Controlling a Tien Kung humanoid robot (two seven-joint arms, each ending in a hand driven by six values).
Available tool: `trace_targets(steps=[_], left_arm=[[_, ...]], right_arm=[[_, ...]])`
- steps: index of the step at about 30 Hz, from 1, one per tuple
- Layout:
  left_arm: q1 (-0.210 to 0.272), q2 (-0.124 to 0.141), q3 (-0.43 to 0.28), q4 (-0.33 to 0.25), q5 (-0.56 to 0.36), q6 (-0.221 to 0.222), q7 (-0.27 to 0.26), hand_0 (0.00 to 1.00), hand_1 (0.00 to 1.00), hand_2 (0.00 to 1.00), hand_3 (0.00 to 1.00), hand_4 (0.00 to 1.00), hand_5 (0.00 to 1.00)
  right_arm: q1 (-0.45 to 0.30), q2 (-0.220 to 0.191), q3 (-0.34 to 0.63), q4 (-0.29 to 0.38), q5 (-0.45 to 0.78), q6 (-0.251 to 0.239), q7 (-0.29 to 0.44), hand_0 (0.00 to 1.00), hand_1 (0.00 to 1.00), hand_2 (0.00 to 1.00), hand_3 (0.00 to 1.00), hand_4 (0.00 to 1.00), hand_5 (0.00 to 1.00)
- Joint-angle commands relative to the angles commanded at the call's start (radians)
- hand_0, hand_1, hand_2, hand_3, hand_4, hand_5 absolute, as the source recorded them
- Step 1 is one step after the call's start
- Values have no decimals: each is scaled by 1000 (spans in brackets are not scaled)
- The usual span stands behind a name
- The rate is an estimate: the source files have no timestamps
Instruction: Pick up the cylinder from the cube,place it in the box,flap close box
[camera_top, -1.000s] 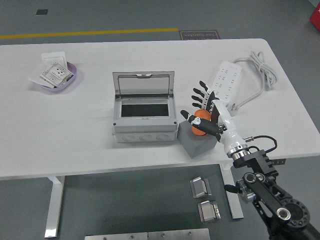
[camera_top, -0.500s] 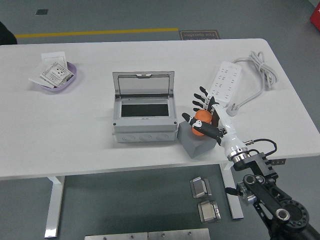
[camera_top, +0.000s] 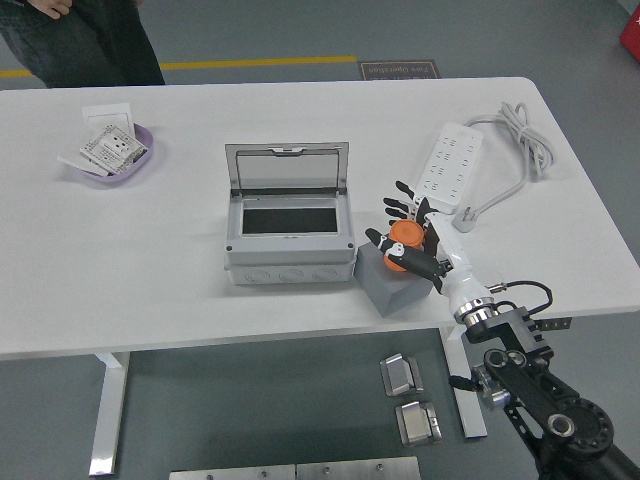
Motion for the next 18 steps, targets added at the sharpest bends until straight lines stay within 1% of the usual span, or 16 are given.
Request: trace_targets(steps=[4,5,10,11,16,17,18], left_arm=[[-1,0,6,0,-5,-1,-1,728,736,705,802,788,422],[-1,-1,5,0,-5,-1,-1,728,734,705,801,787,420],[0,-1,7,0,-4,-2,-2,728,734,705,801,787,420],[0,-1,6,0,-3,-2,-2,728,734,705,801,787,420],[-2,-2,9,0,-7,-3,-3,728,734,705,801,787,420],[-2,-2,9,0,-7,-3,-3,728,734,705,801,787,421],[-2,-2,10,0,-8,-4,-3,728,734,705,801,787,421]], right_arm=[[4,1,-8,-6,3,-3,1,798,773,758,839,810,68],[4,2,-10,-8,6,-3,1,749,718,687,746,786,43],[10,4,-18,-21,20,-3,3,749,718,687,746,786,43],[12,5,-21,-25,23,-3,3,733,688,645,707,756,14],[20,5,-31,-36,32,-4,3,733,688,645,707,756,14],[22,5,-32,-38,33,-5,3,721,670,600,635,700,2],[23,5,-34,-39,35,-5,3,721,670,600,635,700,2]])
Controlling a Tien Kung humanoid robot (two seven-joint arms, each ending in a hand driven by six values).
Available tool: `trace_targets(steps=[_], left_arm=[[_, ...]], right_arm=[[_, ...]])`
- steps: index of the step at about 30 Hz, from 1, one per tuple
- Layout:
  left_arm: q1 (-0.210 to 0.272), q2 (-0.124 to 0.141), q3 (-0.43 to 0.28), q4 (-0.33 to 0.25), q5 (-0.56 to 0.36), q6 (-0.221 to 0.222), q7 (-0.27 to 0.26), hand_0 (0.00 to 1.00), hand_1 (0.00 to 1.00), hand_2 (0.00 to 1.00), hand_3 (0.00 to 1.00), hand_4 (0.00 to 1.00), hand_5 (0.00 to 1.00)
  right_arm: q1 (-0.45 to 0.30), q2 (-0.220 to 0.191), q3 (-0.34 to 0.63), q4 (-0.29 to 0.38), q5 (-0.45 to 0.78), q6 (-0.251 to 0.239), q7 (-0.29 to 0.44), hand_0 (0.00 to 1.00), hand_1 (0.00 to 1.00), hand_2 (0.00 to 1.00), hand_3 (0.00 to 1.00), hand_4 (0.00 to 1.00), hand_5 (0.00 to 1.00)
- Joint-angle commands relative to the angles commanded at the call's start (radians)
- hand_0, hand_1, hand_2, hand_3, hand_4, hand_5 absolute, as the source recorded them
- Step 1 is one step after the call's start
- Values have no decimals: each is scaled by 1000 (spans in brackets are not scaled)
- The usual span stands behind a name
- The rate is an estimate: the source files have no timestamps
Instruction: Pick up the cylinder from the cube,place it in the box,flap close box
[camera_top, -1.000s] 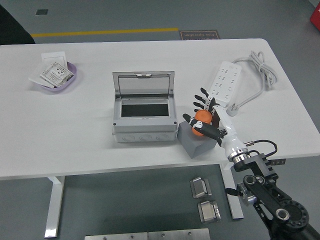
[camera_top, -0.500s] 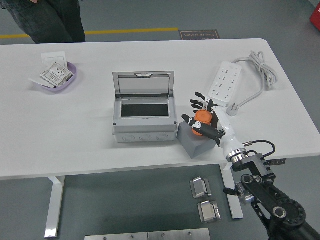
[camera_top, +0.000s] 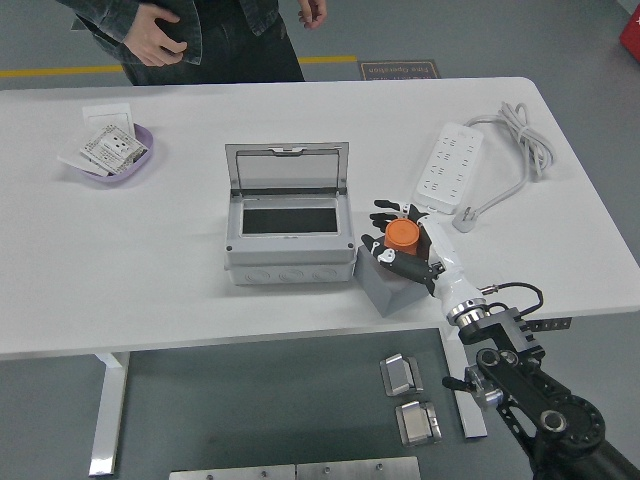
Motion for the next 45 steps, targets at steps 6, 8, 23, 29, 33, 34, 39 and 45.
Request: trace_targets(steps=[6,8,23,29,33,34,39,45], left_arm=[[-1,0,6,0,-7,-2,-1,728,733,703,801,788,421],[-1,0,8,0,-10,-2,-2,728,733,703,801,788,421],[-2,-1,9,0,-14,-2,-6,728,732,704,800,789,425],[-2,-1,9,0,-14,-3,-7,728,732,704,800,789,425],[-2,0,10,0,-15,-3,-8,728,732,704,800,789,427],[-2,0,10,0,-16,-3,-9,728,732,704,800,789,427],[-2,0,11,0,-17,-4,-10,728,731,703,800,790,429],[-3,1,10,0,-17,-3,-12,728,730,703,800,790,435]], right_arm=[[8,-2,-7,-5,20,1,-1,713,658,586,622,581,2],[9,-3,-9,-5,28,2,-2,713,658,586,622,581,2],[5,-9,-22,-9,61,27,-10,720,617,534,369,244,2],[6,-11,-23,-7,62,25,-13,720,617,534,369,244,2],[7,-11,-23,-8,63,24,-15,717,611,532,342,245,2],[8,-11,-23,-8,64,24,-16,717,611,532,342,245,2],[13,-14,-23,-11,61,22,-18,712,607,525,334,240,2],[24,-23,-14,-1,50,15,-20,689,600,465,321,247,2]])
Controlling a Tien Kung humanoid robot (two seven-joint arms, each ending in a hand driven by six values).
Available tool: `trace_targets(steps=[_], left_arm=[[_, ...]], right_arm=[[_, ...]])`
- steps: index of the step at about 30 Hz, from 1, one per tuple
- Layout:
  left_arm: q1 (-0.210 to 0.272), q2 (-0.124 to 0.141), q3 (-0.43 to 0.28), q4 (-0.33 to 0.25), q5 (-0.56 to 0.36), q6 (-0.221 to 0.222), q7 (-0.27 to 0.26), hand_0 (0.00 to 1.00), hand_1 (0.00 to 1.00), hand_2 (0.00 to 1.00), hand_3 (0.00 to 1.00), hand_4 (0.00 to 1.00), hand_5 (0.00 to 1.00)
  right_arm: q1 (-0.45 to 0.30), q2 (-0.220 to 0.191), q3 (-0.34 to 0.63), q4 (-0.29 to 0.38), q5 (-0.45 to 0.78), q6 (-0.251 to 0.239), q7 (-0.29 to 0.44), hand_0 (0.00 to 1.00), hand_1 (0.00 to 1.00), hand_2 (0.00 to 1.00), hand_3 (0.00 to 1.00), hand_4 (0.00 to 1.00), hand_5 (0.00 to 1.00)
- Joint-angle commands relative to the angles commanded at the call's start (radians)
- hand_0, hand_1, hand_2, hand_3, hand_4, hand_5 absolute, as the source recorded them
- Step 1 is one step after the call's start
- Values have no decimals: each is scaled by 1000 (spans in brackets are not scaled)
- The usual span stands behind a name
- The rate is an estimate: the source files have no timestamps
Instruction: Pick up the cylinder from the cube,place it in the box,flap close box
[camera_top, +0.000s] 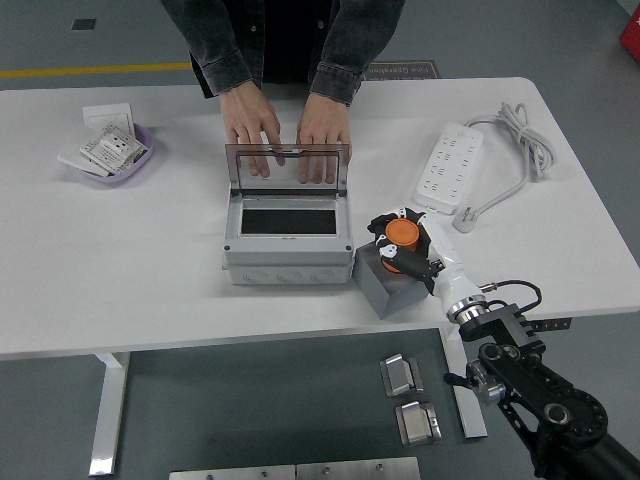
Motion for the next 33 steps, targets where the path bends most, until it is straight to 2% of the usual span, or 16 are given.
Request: trace_targets(steps=[2,3,13,15,20,21,26,27,32,33], left_arm=[[0,0,-1,0,0,0,0,728,730,703,800,790,435],[0,0,-1,0,1,0,-1,728,731,702,800,789,442],[1,1,-4,0,4,0,-2,728,730,702,801,790,446],[0,1,-5,0,5,0,-2,728,730,703,801,789,448],[-1,2,-11,0,12,1,-3,728,730,703,801,789,448],[-1,3,-12,0,13,1,-3,728,730,702,801,785,452],[0,4,-17,0,18,1,-3,728,730,702,801,785,452],[0,5,-18,0,19,1,-3,729,731,703,800,784,452],[2,7,-23,0,22,1,-1,729,731,703,800,784,452],[2,7,-25,0,24,1,-1,729,732,705,800,783,453]], right_arm=[[3,-5,5,8,-6,-2,-2,689,600,465,321,247,2],[5,-7,7,12,-9,-3,-2,688,580,336,320,137,78],[26,-18,25,39,-27,-9,-4,681,562,317,330,128,73],[31,-19,25,46,-36,-17,-5,682,561,318,338,126,41],[51,-28,16,81,-78,-44,-20,682,561,318,338,126,41],[55,-30,13,89,-87,-49,-24,560,473,323,348,150,2],[82,-46,-20,139,-133,-70,-46,560,473,323,348,150,2],[89,-48,-30,147,-141,-73,-51,109,224,325,347,76,2],[145,-43,-106,163,-221,-104,-92,109,224,325,347,76,2],[162,-38,-126,161,-243,-113,-106,2,154,322,343,89,2]])
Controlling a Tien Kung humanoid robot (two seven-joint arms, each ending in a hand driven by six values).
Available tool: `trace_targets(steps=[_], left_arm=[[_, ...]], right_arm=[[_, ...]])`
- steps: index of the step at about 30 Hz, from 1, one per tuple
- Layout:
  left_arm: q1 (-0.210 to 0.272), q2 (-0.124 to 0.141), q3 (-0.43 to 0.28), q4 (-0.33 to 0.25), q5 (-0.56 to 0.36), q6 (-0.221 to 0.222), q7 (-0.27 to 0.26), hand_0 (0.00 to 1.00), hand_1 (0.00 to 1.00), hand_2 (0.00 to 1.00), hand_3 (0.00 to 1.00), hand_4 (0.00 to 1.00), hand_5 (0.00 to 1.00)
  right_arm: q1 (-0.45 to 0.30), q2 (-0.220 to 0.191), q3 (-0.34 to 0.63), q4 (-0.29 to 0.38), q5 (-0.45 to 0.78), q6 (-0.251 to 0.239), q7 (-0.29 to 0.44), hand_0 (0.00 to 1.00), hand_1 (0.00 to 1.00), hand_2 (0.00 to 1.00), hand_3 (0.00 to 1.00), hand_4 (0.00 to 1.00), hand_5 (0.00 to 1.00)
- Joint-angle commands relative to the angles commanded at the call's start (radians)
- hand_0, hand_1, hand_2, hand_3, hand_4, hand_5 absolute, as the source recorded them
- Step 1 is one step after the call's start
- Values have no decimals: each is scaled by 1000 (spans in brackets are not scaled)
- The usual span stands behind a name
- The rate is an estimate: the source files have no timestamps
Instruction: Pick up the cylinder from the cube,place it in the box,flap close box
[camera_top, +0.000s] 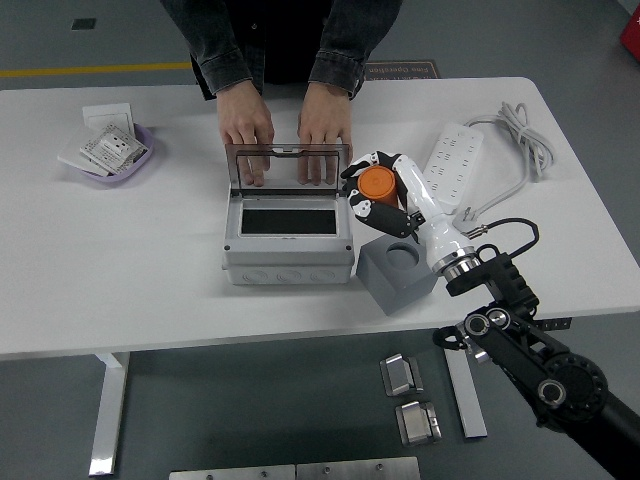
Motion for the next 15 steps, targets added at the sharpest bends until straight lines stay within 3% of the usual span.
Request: trace_targets(steps=[6,15], left_arm=[[0,5,-10,0,10,0,2,728,735,705,800,782,453],[2,13,-31,0,32,-1,7,729,736,705,801,782,455]], right_arm=[[100,41,-113,-30,-136,-38,-72,2,121,321,335,103,2],[256,115,-248,-168,-338,-38,-161,2,113,324,335,108,2]])
